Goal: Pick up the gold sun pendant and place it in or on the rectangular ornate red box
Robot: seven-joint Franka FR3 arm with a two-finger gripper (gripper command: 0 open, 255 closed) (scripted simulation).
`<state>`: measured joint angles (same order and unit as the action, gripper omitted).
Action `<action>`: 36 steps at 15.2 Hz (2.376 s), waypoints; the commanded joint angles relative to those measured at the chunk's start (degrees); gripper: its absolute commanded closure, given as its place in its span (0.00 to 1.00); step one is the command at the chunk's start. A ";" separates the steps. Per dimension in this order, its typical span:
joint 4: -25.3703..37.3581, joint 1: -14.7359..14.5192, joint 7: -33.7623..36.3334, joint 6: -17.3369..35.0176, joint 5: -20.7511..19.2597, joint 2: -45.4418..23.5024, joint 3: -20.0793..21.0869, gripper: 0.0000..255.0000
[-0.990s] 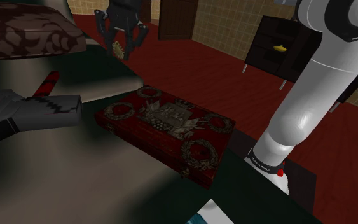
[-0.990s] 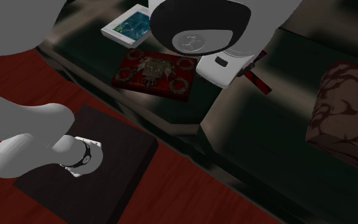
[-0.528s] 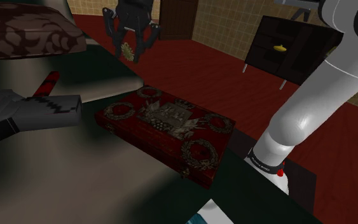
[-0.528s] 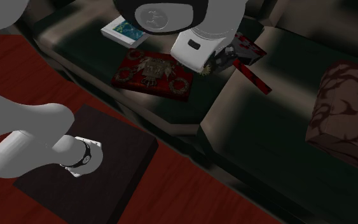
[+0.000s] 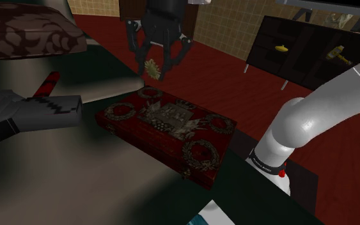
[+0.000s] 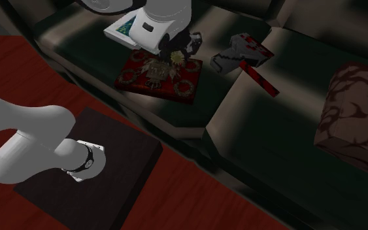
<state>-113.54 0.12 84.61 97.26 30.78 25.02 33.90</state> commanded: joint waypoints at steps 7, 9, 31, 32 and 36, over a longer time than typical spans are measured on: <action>-10.57 -4.52 1.00 0.83 5.37 11.00 -0.21 1.00; -12.15 -4.67 0.51 2.14 5.79 11.23 0.17 1.00; -11.55 -4.60 -0.24 0.24 5.13 11.85 -1.62 0.00; -10.25 -4.46 -0.10 -1.14 4.69 11.79 -2.32 0.00; -10.25 -4.46 -0.10 -1.14 4.68 11.79 -2.33 0.00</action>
<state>-123.90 -4.35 84.48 96.21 35.50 36.84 31.60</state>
